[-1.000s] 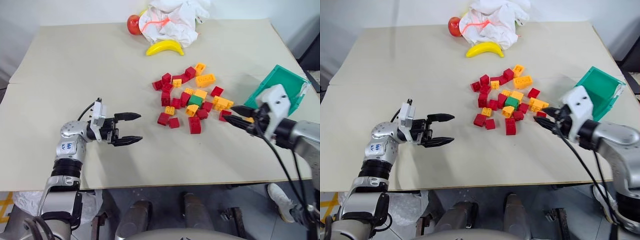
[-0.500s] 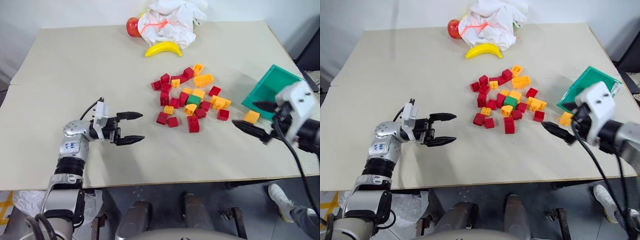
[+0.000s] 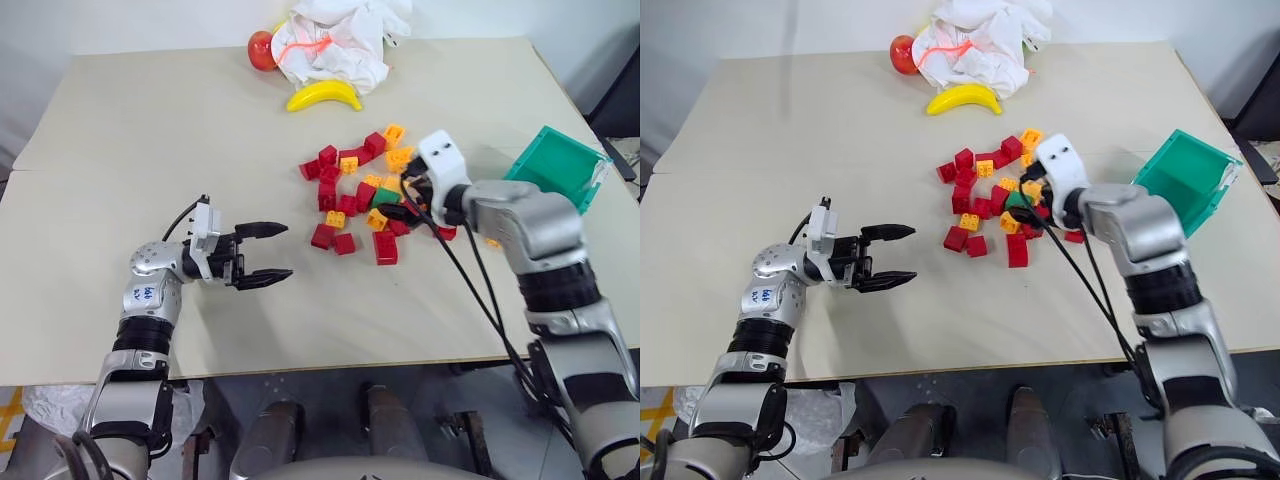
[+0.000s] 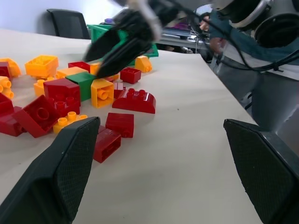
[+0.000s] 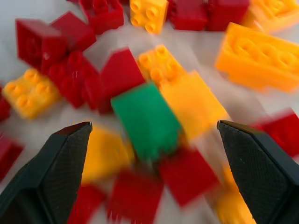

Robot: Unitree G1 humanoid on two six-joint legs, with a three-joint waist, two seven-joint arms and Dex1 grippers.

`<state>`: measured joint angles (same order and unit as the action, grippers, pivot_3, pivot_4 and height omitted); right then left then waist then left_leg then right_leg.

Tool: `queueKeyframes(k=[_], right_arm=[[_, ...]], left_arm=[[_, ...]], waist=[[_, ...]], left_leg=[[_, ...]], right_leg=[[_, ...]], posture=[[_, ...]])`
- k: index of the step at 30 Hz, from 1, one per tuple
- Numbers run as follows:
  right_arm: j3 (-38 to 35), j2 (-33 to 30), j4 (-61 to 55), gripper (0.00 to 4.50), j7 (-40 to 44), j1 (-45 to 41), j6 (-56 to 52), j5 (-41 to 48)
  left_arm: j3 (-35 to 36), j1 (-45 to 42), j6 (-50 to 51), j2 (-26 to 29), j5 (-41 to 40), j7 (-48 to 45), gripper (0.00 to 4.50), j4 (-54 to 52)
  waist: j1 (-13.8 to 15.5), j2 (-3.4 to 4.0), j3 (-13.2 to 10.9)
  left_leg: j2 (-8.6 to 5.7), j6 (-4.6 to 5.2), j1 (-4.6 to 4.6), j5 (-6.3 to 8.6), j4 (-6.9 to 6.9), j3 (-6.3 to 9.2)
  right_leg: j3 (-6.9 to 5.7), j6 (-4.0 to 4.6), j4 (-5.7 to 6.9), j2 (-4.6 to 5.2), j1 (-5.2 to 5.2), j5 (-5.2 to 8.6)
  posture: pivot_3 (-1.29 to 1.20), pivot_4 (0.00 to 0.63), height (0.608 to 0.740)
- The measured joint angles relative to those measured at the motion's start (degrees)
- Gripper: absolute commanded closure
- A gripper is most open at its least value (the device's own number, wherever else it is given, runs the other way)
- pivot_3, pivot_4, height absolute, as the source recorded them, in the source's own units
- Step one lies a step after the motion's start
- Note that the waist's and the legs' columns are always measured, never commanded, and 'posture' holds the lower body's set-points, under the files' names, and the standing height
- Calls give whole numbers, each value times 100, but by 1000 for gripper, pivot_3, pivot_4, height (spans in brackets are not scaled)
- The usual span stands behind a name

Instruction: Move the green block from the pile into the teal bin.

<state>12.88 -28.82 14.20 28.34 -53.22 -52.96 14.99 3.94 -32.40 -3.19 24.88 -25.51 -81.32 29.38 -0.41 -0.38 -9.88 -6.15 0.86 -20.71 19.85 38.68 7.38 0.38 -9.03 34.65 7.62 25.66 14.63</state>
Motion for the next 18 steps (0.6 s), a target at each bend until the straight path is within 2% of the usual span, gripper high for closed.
queueKeyframes(k=[5, 14, 18], right_arm=[[268, 212, 783, 17, 276, -438, 363, -486], [976, -327, -312, 17, 1883, -10, -274, -418], [1004, -507, -608, 17, 2209, 55, -448, -368]], left_arm=[[26, 251, 62, 20, -2, 135, 0, -221], [57, 383, 168, 23, -3, 276, 0, -470], [62, 394, 179, 21, -3, 299, 0, -467]], waist=[[-38, 1, 1], [-33, 1, 2], [14, 4, 0]], left_leg=[[-2, 2, 0, 2, 4, 1], [-2, 1, 0, 5, 31, 3], [-1, 0, -3, 6, 33, 1]], right_leg=[[-3, 0, 3, 1, 0, 0], [-3, -1, 17, 2, -7, -1], [-2, -2, 20, 0, -2, -2]], posture=[[0, 150, 740], [0, 150, 740], [0, 150, 740]])
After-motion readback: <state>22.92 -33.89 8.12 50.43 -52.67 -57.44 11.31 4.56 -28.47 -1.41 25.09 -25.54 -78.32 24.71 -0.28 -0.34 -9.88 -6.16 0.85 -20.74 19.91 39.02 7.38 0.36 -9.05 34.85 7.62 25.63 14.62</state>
